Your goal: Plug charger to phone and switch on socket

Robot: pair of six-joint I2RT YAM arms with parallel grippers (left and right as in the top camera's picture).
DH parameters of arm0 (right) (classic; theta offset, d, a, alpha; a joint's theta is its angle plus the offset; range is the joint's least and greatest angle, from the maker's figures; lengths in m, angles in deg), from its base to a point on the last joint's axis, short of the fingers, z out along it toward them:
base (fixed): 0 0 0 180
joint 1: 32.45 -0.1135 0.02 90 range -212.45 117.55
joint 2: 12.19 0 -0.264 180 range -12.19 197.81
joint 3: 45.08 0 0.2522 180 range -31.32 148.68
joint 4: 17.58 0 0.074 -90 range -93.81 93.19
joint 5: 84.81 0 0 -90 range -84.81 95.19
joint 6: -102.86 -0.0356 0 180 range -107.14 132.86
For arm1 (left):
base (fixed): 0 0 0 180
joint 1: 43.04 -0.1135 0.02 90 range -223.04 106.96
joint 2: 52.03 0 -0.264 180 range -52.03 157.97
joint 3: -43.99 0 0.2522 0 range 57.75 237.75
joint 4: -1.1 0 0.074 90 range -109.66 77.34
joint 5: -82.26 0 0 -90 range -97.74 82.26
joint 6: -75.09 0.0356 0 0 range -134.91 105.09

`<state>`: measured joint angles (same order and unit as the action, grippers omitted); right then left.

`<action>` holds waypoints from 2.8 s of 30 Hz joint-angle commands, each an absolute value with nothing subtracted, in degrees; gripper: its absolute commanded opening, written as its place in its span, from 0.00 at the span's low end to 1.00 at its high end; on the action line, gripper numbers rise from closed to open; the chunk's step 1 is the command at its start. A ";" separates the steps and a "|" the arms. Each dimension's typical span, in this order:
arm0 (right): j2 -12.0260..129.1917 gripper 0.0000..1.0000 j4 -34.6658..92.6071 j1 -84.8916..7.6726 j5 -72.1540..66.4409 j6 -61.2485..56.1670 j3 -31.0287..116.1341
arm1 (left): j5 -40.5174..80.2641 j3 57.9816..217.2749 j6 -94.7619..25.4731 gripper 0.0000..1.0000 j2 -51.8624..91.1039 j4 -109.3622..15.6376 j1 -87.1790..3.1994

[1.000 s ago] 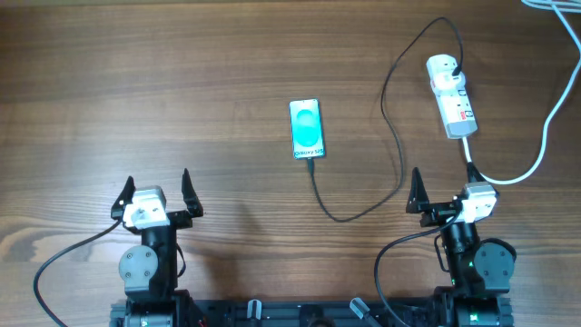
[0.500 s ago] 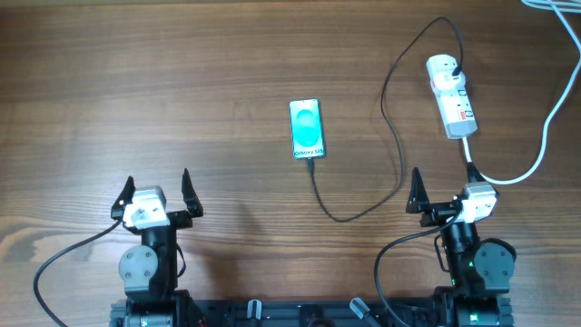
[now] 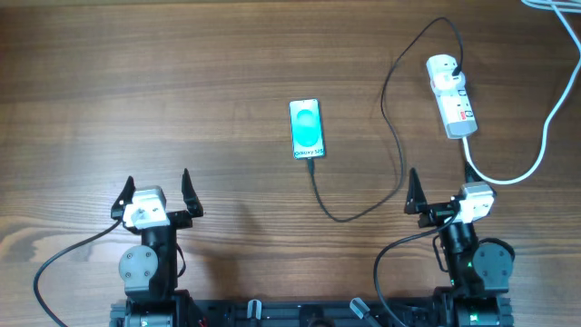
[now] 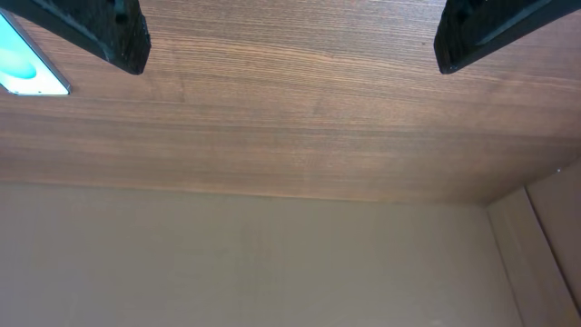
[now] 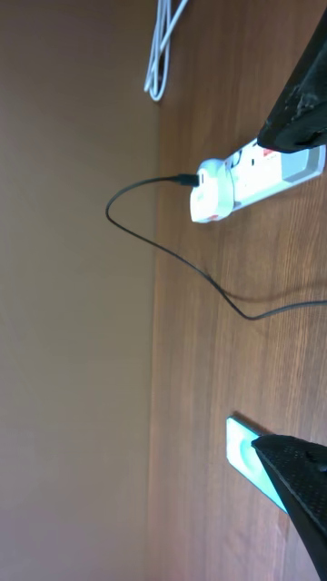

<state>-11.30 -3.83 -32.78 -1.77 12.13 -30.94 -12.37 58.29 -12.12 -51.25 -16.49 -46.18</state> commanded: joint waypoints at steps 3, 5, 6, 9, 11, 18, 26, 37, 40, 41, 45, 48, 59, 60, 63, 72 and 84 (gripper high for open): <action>-12.00 1.00 -3.76 -33.62 2.16 13.04 -31.01 | -11.86 58.07 -11.03 1.00 -51.80 -16.58 -46.70; -12.00 1.00 -3.76 -33.62 2.62 15.16 -31.01 | -11.86 58.07 -11.03 1.00 -51.80 -16.58 -46.70; -12.00 1.00 -3.74 -33.62 2.64 16.43 -31.01 | -11.86 58.07 -11.03 1.00 -51.80 -16.58 -46.70; -12.00 1.00 -3.74 -33.62 2.64 17.37 -31.01 | -11.88 58.07 -11.03 1.00 -51.80 -16.58 -46.70; -12.00 1.00 -3.74 -33.62 2.62 17.31 -31.01 | -11.86 58.07 -11.03 1.00 -51.80 -16.58 -46.70; -12.00 1.00 -3.74 -33.55 2.84 16.87 -31.01 | -11.86 58.07 -11.03 1.00 -51.80 -16.58 -46.70; -12.00 1.00 -3.85 -33.55 2.57 17.35 -31.01 | -11.86 58.07 -11.03 1.00 -51.80 -16.58 -46.70; -11.98 1.00 -3.85 -33.55 2.57 17.37 -31.01 | -11.86 58.07 -11.03 1.00 -51.80 -16.58 -46.70; -11.98 1.00 -3.85 -33.55 2.57 17.37 -31.01 | -11.88 58.07 -11.03 1.00 -51.80 -16.58 -46.70; -11.98 1.00 -3.85 -33.55 2.57 17.35 -31.01 | -11.88 58.07 -11.03 1.00 -51.80 -16.58 -46.70; -11.98 1.00 -3.85 -33.55 2.57 17.35 -31.01 | -11.86 58.07 -11.03 1.00 -51.80 -16.56 -46.70; -11.98 1.00 -3.85 -33.55 2.57 17.33 -31.01 | -11.86 58.07 -11.03 1.00 -51.80 -16.58 -46.70; -11.98 1.00 -3.85 -33.55 2.57 17.35 -31.01 | -11.86 58.07 -11.03 1.00 -51.80 -16.58 -46.70; -11.98 1.00 -3.85 -33.55 2.57 17.33 -31.01 | -11.86 58.07 -11.03 1.00 -51.80 -16.58 -46.70; -11.98 1.00 -3.85 -33.55 2.57 17.35 -31.01 | -11.86 58.07 -11.03 1.00 -51.80 -16.58 -46.70; -11.92 1.00 -3.85 -33.55 2.57 17.33 -31.01 | -11.86 58.07 -11.03 1.00 -51.80 -16.58 -46.70; -11.92 1.00 -3.85 -33.55 2.57 17.35 -31.01 | -11.86 58.07 -11.03 1.00 -51.80 -16.58 -46.70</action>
<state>-11.30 -3.78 -33.44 1.68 16.87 -30.94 -12.37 58.29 -12.12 -51.25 -16.49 -46.18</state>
